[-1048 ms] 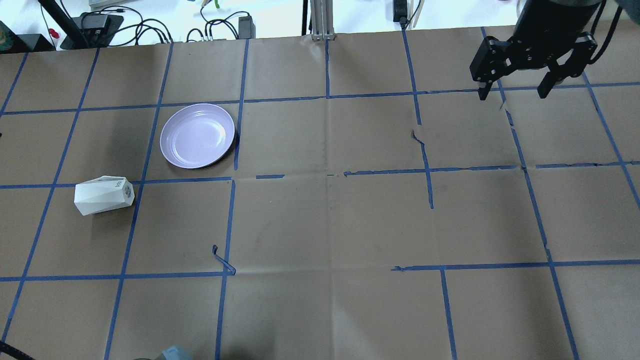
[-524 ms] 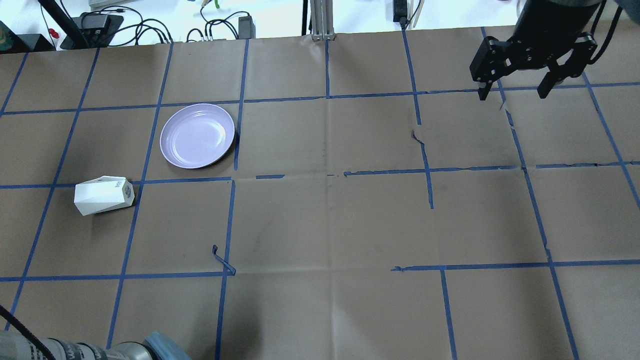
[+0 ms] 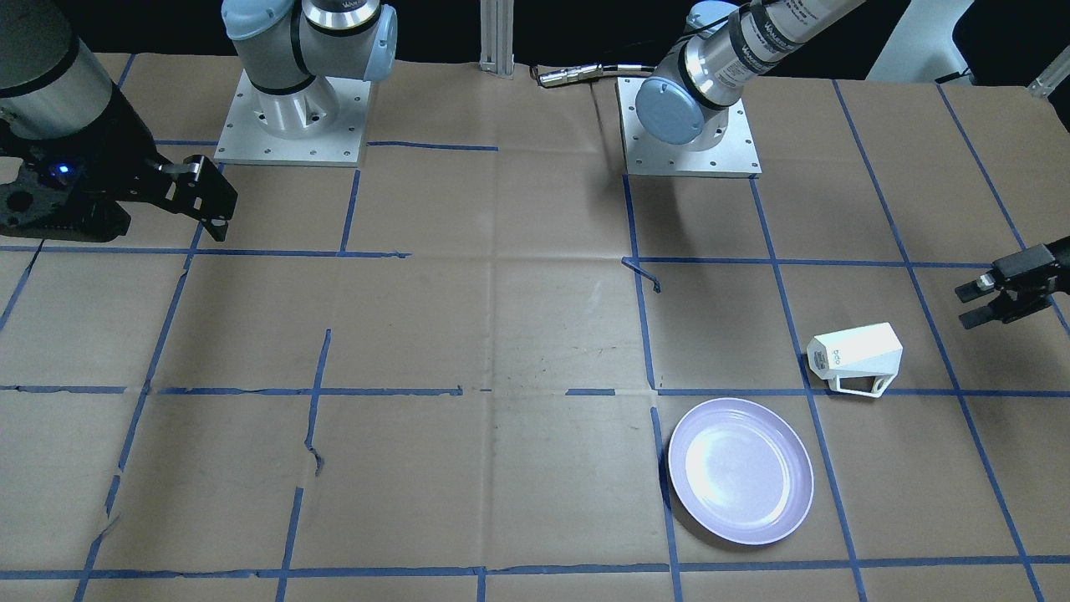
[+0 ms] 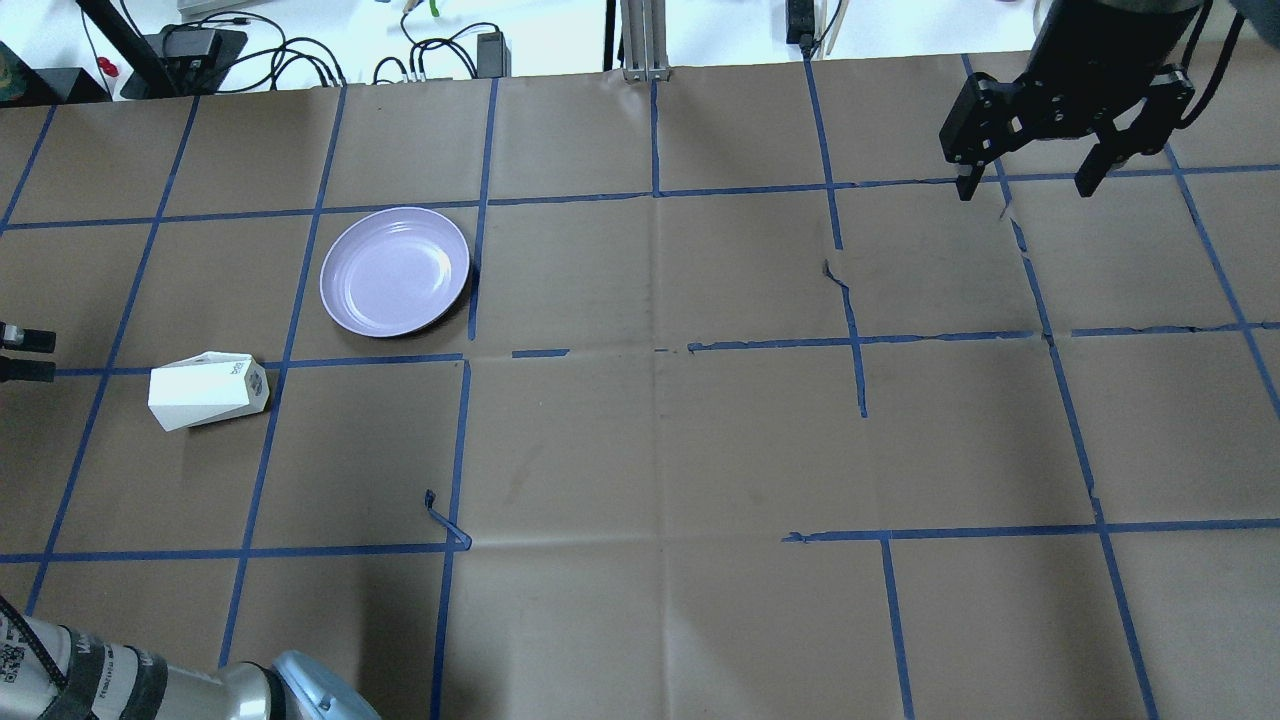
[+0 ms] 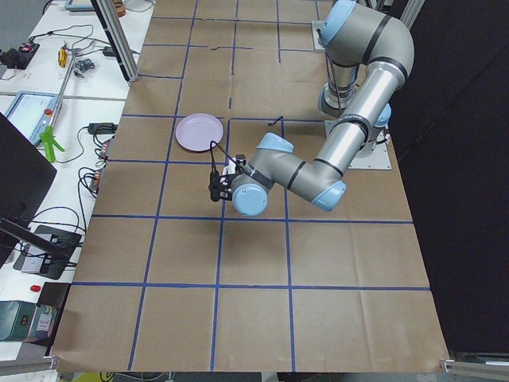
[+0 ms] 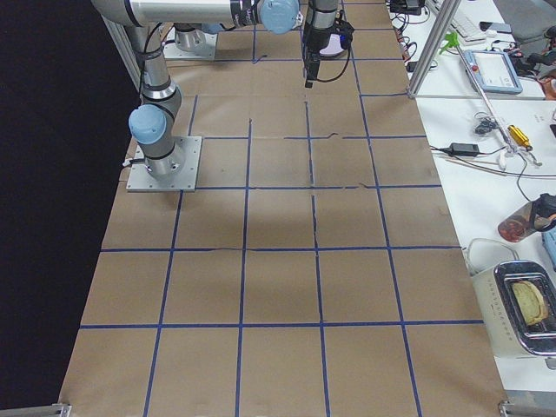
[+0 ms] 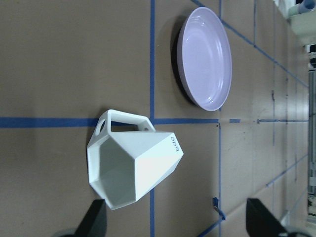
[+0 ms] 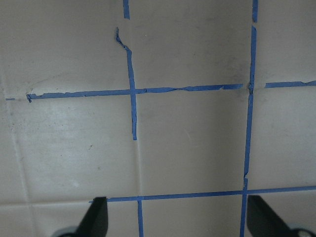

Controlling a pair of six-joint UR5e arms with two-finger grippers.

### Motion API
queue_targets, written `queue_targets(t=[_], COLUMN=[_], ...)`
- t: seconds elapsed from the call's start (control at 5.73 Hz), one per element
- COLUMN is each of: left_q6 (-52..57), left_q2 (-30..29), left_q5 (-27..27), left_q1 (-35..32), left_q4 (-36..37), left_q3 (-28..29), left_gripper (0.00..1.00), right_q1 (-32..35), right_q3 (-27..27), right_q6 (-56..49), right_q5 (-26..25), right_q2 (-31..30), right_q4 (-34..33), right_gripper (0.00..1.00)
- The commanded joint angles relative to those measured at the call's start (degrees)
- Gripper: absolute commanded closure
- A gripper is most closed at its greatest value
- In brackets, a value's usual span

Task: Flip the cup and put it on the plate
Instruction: 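Lower the left gripper to the side-lying white mug and grasp it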

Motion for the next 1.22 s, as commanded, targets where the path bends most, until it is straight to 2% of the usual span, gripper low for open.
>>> queue_targets(t=[0.0, 0.17, 0.35, 0.7, 0.87, 1.05], left_q6=[9.25, 14.17, 15.17, 15.18, 15.36, 15.36], left_q2=[-8.08, -11.34, -13.81, -14.27, -14.27, -14.27], left_q5=[-4.6, -5.84, -6.54, -6.64, -10.47, -11.81], left_q1=[0.51, 0.51, 0.34, 0.07, 0.07, 0.07], left_q4=[-5.86, -11.11, -12.47, -16.08, -16.26, -16.87], left_q3=[0.22, 0.22, 0.13, -0.05, -0.05, -0.05], left_gripper=[0.01, 0.01, 0.01, 0.01, 0.02, 0.28], right_q1=[0.0, 0.0, 0.0, 0.0, 0.0, 0.0], right_q3=[0.0, 0.0, 0.0, 0.0, 0.0, 0.0], right_q6=[0.0, 0.0, 0.0, 0.0, 0.0, 0.0], right_q5=[0.0, 0.0, 0.0, 0.0, 0.0, 0.0], right_q2=[0.0, 0.0, 0.0, 0.0, 0.0, 0.0], right_q4=[0.0, 0.0, 0.0, 0.0, 0.0, 0.0], right_gripper=[0.0, 0.0, 0.0, 0.0, 0.0, 0.0])
